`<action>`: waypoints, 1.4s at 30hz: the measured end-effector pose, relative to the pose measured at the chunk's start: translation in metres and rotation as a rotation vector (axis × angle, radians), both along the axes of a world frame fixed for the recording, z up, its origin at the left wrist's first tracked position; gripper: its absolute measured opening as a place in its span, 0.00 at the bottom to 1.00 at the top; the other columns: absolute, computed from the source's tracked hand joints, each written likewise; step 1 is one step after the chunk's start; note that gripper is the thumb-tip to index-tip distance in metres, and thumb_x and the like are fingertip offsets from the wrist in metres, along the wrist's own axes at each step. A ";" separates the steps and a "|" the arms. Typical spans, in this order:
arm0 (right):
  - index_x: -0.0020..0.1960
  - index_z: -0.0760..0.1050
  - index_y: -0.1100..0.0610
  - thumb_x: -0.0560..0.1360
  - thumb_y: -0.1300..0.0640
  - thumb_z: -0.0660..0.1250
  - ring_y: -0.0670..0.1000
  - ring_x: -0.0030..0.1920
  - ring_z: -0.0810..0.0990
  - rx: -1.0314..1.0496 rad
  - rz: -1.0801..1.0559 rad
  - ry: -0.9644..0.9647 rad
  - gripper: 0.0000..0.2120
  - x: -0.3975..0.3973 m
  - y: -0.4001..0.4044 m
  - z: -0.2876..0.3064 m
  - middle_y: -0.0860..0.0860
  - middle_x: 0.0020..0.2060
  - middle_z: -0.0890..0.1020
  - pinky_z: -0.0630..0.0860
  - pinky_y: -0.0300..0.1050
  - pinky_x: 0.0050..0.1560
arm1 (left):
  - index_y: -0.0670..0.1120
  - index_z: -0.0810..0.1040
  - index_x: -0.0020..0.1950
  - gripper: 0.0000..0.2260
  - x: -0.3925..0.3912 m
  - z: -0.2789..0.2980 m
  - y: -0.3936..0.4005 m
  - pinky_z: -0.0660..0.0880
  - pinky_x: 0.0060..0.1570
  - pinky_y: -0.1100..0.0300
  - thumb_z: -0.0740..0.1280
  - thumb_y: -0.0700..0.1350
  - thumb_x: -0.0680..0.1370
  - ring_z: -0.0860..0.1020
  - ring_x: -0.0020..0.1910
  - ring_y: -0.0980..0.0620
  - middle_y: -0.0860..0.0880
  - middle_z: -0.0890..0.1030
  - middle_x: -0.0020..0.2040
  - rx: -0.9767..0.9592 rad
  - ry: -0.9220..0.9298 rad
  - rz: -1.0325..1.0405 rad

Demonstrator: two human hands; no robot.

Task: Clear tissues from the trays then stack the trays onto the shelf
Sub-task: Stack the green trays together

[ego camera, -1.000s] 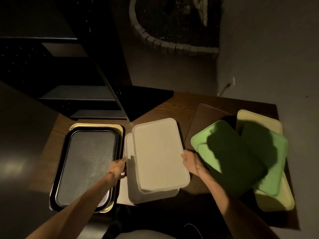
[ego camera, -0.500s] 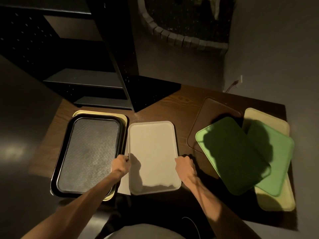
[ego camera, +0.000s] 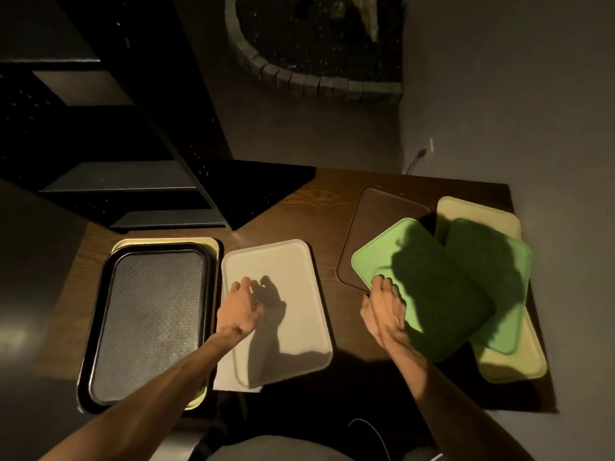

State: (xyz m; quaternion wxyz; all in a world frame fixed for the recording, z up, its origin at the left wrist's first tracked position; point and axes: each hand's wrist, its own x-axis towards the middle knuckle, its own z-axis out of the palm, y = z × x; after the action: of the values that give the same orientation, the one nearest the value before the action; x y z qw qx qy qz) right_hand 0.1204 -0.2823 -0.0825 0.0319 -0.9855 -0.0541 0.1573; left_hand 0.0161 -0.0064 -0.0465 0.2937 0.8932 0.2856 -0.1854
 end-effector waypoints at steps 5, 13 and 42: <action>0.63 0.63 0.58 0.69 0.56 0.73 0.55 0.51 0.80 -0.120 -0.025 0.123 0.28 0.008 -0.042 -0.002 0.55 0.53 0.79 0.80 0.49 0.45 | 0.47 0.76 0.60 0.15 0.022 -0.003 -0.032 0.79 0.50 0.55 0.66 0.40 0.73 0.81 0.49 0.48 0.47 0.81 0.54 -0.154 0.045 -0.061; 0.80 0.46 0.59 0.75 0.63 0.64 0.54 0.36 0.81 -0.190 0.374 0.095 0.39 0.005 -0.043 0.013 0.55 0.43 0.84 0.72 0.48 0.36 | 0.45 0.79 0.53 0.15 0.030 -0.008 -0.067 0.77 0.39 0.60 0.62 0.32 0.72 0.81 0.39 0.48 0.46 0.82 0.45 -0.419 0.152 -0.064; 0.76 0.63 0.58 0.78 0.45 0.68 0.59 0.67 0.74 0.658 -0.277 0.646 0.32 0.001 0.044 0.034 0.59 0.71 0.71 0.77 0.58 0.60 | 0.43 0.75 0.60 0.10 0.010 0.006 0.045 0.75 0.46 0.51 0.61 0.46 0.83 0.76 0.43 0.49 0.44 0.78 0.47 -0.808 -0.121 0.837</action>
State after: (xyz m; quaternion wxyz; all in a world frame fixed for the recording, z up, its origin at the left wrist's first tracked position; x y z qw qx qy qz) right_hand 0.1211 -0.2383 -0.0484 0.3778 -0.8218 0.0436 0.4244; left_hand 0.0264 0.0387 -0.0400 0.6752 0.5303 0.5035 -0.0964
